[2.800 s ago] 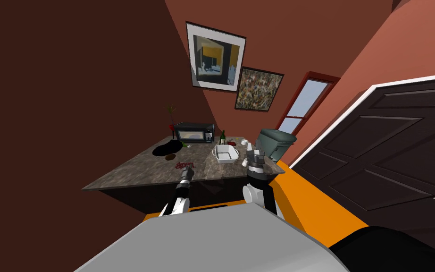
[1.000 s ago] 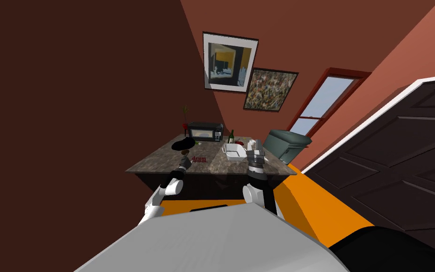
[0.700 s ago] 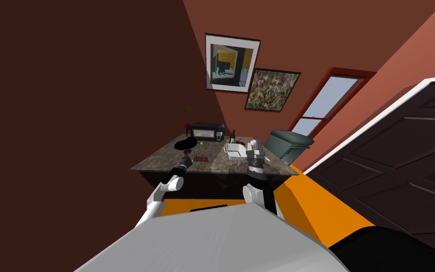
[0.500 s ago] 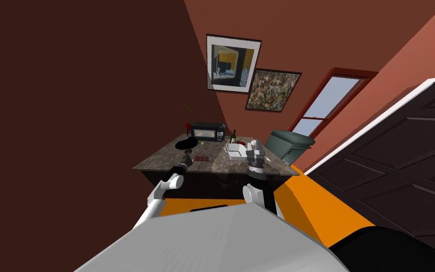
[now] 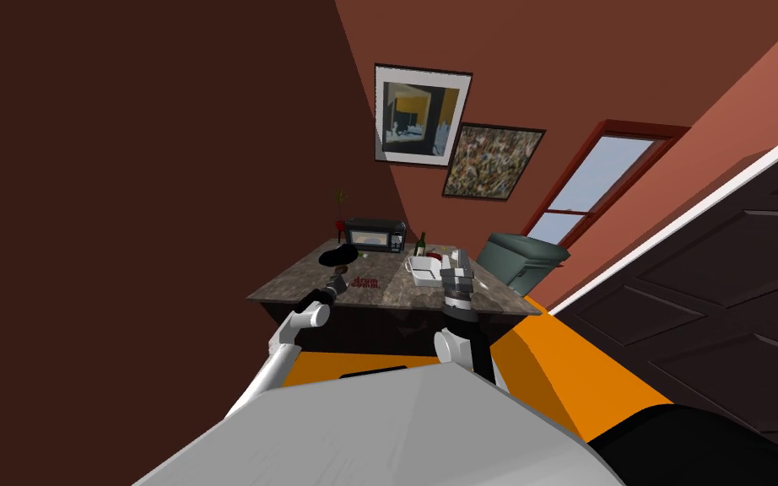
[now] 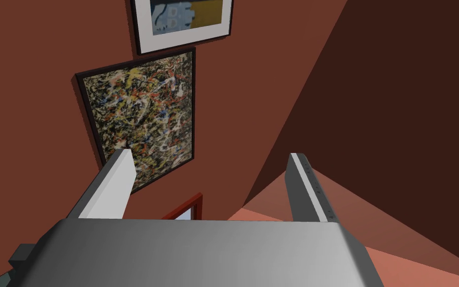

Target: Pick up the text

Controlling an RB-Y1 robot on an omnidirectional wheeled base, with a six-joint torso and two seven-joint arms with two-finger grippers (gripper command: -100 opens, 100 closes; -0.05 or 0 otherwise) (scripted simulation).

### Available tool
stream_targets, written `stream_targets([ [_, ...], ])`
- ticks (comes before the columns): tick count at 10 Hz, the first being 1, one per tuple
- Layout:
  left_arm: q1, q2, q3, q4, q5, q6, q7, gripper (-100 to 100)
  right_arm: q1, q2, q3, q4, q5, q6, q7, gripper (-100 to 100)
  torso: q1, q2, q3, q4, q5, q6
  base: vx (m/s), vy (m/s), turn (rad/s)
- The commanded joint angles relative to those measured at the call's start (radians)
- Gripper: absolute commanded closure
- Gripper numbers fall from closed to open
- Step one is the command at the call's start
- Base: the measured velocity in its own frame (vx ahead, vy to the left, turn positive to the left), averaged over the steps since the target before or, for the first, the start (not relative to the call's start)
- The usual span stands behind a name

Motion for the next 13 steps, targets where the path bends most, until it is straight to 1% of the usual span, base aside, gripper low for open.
stream_targets([
  [1,-0.015,0.003,0.004,-0.002,0.01,0.05,0.004,-100,0.0,0.0,0.0,0.0,0.0,0.0,0.0,0,0.0,0.0,0.0,0.0,0.0,0.0,-0.008,0.038,0.021],
  [2,-0.015,0.003,0.004,-0.002,0.01,0.068,0.004,-100,0.0,0.0,0.0,0.0,0.0,0.0,0.0,0,0.0,0.0,0.0,0.0,0.0,0.0,-0.001,0.019,-0.006],
  [3,-0.052,0.007,0.012,0.002,0.029,0.103,0.01,-100,0.0,0.0,0.0,0.0,0.0,0.0,0.0,0,-0.001,0.0,0.0,0.0,0.0,0.0,-0.003,0.036,0.042],
  [4,-0.052,0.007,0.012,0.002,0.029,0.131,0.01,-100,0.0,0.0,0.0,0.0,0.0,0.0,0.0,0,0.0,0.0,0.0,0.0,0.0,0.0,-0.003,0.036,0.015],
  [5,-0.052,0.007,0.012,0.002,0.029,0.144,0.01,-100,0.0,0.0,0.0,0.0,0.0,0.0,0.0,0,0.0,0.0,0.0,0.0,0.0,0.0,-0.003,0.017,-0.004],
  [6,-0.089,0.013,0.018,0.009,0.048,0.181,0.017,-100,0.0,0.0,0.0,0.0,0.0,0.0,0.0,0,-0.001,0.0,0.0,0.0,0.0,0.0,-0.005,0.029,0.032],
  [7,-0.089,0.013,0.018,0.009,0.048,0.207,0.017,-100,0.0,0.0,0.0,0.0,0.0,0.0,0.0,0,-0.001,0.0,0.0,0.0,0.0,0.0,-0.006,0.034,0.011],
  [8,-0.089,0.013,0.018,0.009,0.048,0.221,0.017,-100,0.0,0.0,0.0,0.0,0.0,0.0,0.0,0,0.0,0.0,0.0,0.0,0.0,0.0,-0.005,0.018,-0.005],
  [9,-0.126,0.018,0.024,0.016,0.066,0.258,0.024,-100,0.0,0.0,0.0,0.0,0.0,0.0,0.0,0,-0.001,0.0,0.0,0.0,0.0,0.0,-0.004,0.027,0.019],
  [11,-0.126,0.018,0.024,0.016,0.066,0.299,0.024,-100,0.0,0.0,0.0,0.0,0.0,0.0,0.0,0,-0.001,0.0,0.0,0.0,0.0,0.0,0.002,0.02,0.001],
  [12,-0.164,0.025,0.029,0.025,0.083,0.337,0.031,-100,0.0,0.0,0.0,0.0,0.0,0.0,0.0,0,-0.002,0.0,0.0,0.0,0.0,0.0,0.0,0.02,0.007],
  [13,-0.164,0.025,0.029,0.025,0.083,0.364,0.031,-100,0.0,0.0,0.0,0.0,0.0,0.0,0.0,0,-0.001,-0.001,0.0,0.0,0.0,0.0,0.002,0.022,-0.002],
])
